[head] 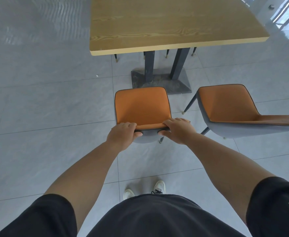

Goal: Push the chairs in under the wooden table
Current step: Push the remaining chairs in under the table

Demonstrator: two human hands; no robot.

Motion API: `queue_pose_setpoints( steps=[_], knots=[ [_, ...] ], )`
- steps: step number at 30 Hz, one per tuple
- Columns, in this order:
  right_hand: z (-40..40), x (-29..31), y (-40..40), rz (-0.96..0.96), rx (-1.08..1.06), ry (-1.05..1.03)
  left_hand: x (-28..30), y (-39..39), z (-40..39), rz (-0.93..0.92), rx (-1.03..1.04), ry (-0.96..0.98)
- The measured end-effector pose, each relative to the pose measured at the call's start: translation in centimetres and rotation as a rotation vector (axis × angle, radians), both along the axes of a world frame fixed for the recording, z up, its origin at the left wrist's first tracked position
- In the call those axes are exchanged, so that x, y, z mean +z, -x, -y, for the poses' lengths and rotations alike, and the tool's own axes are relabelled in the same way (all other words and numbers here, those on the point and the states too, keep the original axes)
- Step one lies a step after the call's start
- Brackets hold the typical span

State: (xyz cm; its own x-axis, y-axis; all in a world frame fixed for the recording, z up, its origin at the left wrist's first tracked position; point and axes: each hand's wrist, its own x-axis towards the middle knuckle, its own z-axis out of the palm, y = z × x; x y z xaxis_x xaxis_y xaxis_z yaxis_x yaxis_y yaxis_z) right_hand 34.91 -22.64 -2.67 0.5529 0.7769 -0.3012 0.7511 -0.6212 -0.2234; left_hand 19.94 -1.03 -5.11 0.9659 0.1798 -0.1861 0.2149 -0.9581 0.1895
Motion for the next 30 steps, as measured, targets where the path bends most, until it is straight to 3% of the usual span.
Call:
queue_pose_setpoints(
  steps=[12,19,30],
  knots=[
    [0.4,1.1,0.9,-0.028,-0.081,0.008,0.0,-0.1,0.0,-0.010,-0.003,0.027],
    [0.3,2.3,2.2,-0.040,-0.157,0.121,0.6,0.5,0.4,-0.053,-0.045,-0.024],
    [2.6,1.5,5.2,0.062,-0.228,0.026,1.3,2.0,1.5,-0.036,-0.034,-0.044]
  ],
)
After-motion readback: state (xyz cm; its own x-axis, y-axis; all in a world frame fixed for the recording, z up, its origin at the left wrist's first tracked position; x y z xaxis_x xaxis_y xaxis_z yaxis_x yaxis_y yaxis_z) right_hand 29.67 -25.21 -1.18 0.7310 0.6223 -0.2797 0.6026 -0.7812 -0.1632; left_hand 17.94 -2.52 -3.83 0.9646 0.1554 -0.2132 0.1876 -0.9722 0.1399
